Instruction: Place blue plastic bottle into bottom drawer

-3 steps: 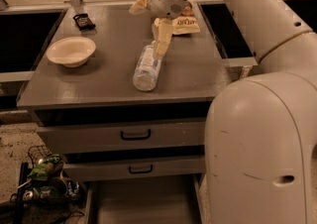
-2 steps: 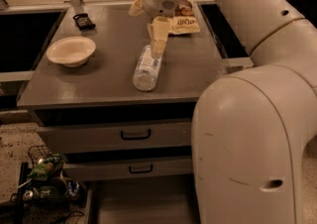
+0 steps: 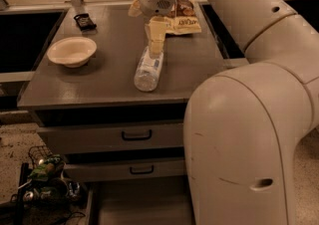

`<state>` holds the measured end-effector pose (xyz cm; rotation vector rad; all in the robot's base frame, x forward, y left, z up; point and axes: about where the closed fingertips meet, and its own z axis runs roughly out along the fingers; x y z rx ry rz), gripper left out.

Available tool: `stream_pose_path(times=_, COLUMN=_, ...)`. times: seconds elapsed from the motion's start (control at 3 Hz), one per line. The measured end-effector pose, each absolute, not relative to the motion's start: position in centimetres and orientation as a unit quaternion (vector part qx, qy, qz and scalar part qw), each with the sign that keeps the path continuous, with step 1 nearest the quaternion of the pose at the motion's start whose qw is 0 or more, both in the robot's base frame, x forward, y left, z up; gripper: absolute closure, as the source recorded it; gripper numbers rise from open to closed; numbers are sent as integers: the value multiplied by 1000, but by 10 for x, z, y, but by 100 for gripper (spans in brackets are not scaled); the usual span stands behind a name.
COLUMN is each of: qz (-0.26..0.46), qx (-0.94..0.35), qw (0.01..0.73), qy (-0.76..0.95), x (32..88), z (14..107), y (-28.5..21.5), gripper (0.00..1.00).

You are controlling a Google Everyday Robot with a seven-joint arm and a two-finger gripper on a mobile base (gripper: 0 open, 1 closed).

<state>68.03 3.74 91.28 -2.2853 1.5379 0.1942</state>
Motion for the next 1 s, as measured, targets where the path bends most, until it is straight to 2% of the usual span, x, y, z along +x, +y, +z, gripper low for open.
stream_pose_path(times=0.33, qz=99, qx=-813, qw=159, qy=552, x=665, z=892, y=24, gripper=0)
stream_pose_path(times=1.0, qz=103, qx=-813, qw=179, qy=545, x=670, z=889, y=30, gripper=0)
